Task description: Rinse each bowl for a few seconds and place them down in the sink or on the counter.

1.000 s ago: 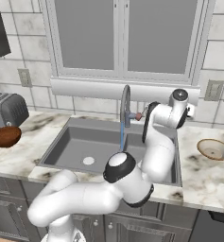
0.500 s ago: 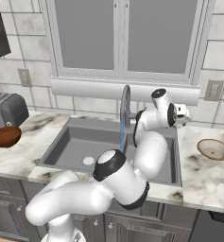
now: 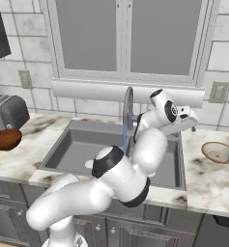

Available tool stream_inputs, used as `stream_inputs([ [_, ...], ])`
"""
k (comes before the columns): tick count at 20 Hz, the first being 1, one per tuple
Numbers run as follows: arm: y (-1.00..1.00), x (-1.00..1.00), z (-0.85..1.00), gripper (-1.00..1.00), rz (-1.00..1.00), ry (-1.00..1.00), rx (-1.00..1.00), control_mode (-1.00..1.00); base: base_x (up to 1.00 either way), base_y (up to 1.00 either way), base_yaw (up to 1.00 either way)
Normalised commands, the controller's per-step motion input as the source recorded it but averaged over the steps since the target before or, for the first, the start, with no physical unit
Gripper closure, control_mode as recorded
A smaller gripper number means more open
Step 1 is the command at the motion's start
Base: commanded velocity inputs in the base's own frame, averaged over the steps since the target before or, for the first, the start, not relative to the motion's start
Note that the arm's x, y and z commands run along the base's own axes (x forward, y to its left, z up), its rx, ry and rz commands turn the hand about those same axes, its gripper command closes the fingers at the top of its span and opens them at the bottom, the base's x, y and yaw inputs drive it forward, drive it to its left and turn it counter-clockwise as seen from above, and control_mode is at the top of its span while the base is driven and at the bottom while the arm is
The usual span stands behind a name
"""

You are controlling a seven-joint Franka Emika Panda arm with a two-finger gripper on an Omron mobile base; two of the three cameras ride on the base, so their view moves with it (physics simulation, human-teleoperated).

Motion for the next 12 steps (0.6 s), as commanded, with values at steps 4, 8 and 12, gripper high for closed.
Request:
stream_inputs([
  [4,-0.01,-0.04,0.33,-1.00,-0.12,0.21,-0.10,-1.00,0.00,0.00,0.00],
  [8,-0.07,-0.10,0.05,-1.00,-0.06,0.13,-0.01,-1.00,0.00,0.00,0.00],
  [12,-0.11,-0.18,-0.08,-1.00,-0.05,0.08,0.02,-1.00,0.00,0.00,0.00],
])
